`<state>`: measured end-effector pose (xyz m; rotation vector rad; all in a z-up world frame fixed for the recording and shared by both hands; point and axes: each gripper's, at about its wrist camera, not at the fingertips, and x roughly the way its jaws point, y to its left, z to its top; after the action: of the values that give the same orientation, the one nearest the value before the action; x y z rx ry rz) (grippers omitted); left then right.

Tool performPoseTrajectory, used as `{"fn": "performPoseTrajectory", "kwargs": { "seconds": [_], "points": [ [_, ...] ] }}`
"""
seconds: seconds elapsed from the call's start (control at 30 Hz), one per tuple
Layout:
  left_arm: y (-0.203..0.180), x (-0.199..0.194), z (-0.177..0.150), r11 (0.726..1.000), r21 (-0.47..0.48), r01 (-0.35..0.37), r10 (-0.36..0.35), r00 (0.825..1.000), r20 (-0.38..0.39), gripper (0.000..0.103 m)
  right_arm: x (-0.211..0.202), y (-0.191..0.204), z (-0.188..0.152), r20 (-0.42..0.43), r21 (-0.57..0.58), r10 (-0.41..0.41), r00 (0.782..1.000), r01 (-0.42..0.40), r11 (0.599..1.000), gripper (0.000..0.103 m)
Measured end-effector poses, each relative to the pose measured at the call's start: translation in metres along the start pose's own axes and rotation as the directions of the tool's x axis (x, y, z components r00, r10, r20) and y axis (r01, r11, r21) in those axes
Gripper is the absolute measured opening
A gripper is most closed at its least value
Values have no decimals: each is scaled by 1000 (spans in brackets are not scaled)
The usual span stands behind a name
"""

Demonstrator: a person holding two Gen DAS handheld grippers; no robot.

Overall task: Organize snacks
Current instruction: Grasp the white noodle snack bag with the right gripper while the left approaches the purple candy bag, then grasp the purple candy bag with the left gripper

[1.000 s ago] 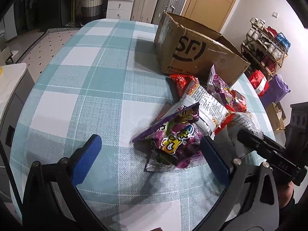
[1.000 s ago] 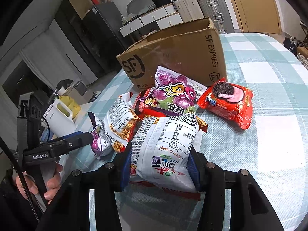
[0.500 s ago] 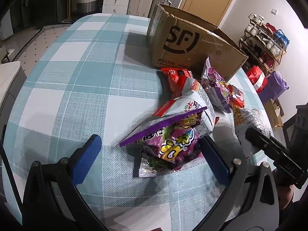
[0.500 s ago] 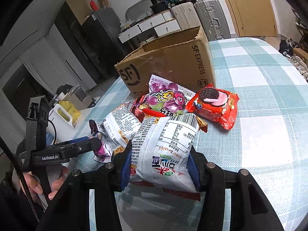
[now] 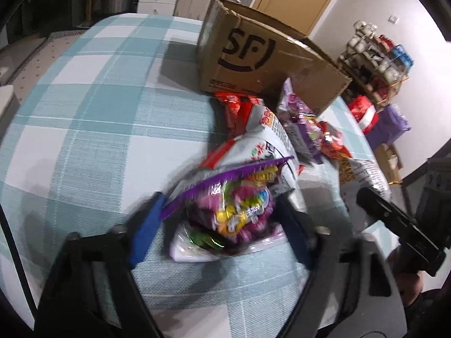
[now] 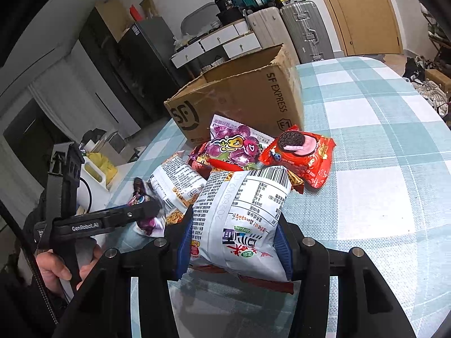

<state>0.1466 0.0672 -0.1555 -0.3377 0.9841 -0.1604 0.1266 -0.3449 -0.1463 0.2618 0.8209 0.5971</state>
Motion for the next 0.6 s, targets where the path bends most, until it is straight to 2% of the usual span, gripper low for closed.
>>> {"fn": "performPoseTrajectory", "kwargs": {
  "seconds": [0.07, 0.13, 0.6],
  "points": [
    [2, 0, -1, 1000, 0, -16, 16, 1000, -3, 49, -2, 0, 0, 1, 1, 0, 1000, 0, 1000, 50],
    [3, -3, -2, 1000, 9, -15, 15, 1000, 1, 45, -4, 0, 0, 4, -1, -1, 1000, 1, 1000, 50],
    [8, -35, -9, 1000, 13, 6, -7, 999, 48, 45, -21, 16, 2, 30, -24, -1, 1000, 2, 1000, 50]
  ]
}}
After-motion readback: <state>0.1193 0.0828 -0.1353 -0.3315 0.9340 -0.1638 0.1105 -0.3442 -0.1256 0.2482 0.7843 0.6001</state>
